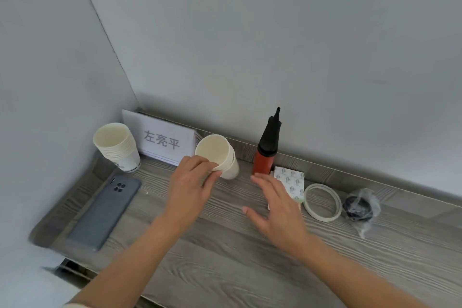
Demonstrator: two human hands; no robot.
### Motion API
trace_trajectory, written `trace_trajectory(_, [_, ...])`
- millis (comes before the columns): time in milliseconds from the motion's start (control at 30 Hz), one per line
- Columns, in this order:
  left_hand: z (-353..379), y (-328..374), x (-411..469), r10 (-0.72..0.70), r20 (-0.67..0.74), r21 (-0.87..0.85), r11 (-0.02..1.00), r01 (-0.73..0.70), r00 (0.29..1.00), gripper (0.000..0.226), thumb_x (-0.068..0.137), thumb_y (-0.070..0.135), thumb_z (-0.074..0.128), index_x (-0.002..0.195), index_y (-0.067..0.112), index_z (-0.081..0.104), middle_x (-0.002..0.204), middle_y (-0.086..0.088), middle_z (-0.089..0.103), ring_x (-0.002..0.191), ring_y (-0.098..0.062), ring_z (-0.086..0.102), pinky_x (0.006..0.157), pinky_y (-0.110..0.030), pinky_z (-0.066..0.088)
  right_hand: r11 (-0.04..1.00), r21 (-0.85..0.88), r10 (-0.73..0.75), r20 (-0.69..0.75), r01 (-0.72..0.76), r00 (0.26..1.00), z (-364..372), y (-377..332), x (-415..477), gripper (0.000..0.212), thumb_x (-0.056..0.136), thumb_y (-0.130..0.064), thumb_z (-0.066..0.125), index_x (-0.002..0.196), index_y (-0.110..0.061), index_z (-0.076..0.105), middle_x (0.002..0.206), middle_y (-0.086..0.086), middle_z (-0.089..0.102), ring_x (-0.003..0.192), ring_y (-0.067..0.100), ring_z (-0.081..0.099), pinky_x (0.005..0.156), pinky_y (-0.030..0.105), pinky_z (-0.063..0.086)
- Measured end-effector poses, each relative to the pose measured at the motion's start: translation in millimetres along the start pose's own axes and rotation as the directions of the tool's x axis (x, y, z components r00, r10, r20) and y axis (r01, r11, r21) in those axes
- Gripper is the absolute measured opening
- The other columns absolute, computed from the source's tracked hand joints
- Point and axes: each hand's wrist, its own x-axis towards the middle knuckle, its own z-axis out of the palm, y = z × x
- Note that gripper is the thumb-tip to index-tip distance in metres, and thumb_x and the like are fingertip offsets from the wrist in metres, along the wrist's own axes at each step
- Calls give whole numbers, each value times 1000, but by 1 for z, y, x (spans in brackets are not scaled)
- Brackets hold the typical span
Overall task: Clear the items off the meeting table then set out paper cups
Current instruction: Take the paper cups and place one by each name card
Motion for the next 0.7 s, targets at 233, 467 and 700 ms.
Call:
trace_trajectory(233, [-36, 48, -34, -244, 89, -454, 853, 257, 966, 13, 76, 36, 70, 87, 36, 65, 96, 21, 62, 74, -4, 59, 66, -11, 47, 861, 449, 160, 205, -238, 966, 9, -14, 3, 72, 69, -42, 81, 129, -48, 42, 124, -20, 59, 113, 1, 57, 99, 35, 50])
trace_trajectory(467, [-10, 62, -54, -575, 416, -638, 367, 677, 704, 90, 49, 53, 83, 128, 23, 52, 115, 17, 65, 106, -3, 63, 79, -21, 54, 785, 526, 239, 231, -327, 943, 17, -25, -43, 60, 69, -49, 78, 122, -40, 51, 110, -17, 66, 100, 4, 62, 84, 31, 55])
trace_trajectory(700, [1, 88, -58, -389, 557, -633, 372, 678, 734, 64, 51, 39, 81, 109, 23, 60, 98, 12, 76, 91, -4, 70, 71, -17, 55, 757, 515, 256, 332, -402, 908, -1, -16, -93, 57, 73, -36, 80, 124, -30, 55, 102, -9, 68, 89, 2, 63, 75, 16, 49])
